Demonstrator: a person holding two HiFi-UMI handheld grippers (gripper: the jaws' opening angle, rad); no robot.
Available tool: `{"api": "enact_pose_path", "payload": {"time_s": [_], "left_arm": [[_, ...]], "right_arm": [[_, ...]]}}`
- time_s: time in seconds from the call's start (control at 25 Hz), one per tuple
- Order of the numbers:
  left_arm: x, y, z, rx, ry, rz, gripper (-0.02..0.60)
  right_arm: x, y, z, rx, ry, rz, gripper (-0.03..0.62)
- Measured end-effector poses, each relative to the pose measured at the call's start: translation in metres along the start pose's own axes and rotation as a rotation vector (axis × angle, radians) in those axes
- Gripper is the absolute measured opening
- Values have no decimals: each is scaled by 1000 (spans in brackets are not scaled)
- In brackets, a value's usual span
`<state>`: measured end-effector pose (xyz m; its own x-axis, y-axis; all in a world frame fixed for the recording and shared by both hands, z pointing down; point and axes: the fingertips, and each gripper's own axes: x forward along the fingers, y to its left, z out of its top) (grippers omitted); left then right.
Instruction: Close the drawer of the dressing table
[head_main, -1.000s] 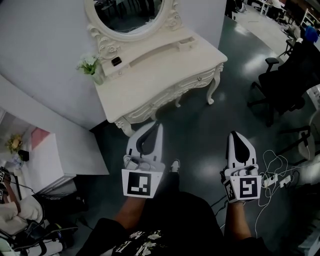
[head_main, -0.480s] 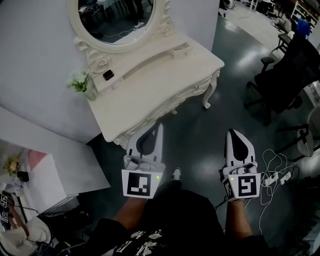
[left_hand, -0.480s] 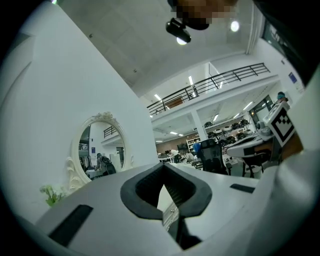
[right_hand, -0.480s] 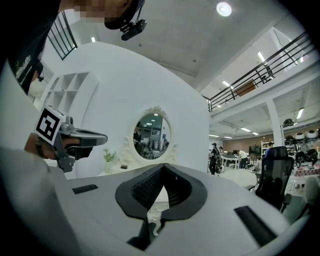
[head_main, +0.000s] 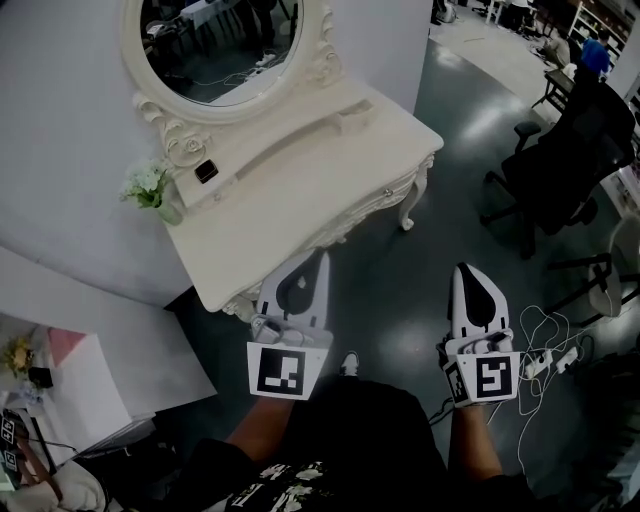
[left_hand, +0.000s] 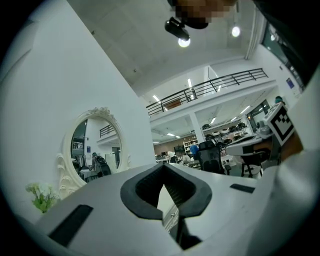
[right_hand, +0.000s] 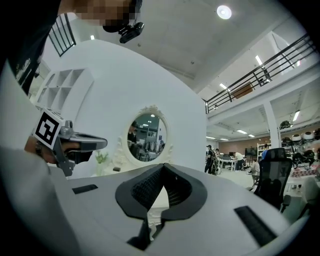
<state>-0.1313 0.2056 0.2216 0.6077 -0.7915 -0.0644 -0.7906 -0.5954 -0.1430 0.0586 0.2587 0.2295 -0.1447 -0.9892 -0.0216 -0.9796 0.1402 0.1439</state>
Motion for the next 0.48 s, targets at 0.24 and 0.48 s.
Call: {"api": "enact_pose_path", "payload": {"time_s": [0.24,0.48], "left_arm": [[17,10,-11,-9,1,-37,2],[25,15,-27,-17,24,-53,2]], "right_arm": [[15,-1,-7,-6,12,-44,-8],[23,3,-11,32,-3,-42,-8]]}}
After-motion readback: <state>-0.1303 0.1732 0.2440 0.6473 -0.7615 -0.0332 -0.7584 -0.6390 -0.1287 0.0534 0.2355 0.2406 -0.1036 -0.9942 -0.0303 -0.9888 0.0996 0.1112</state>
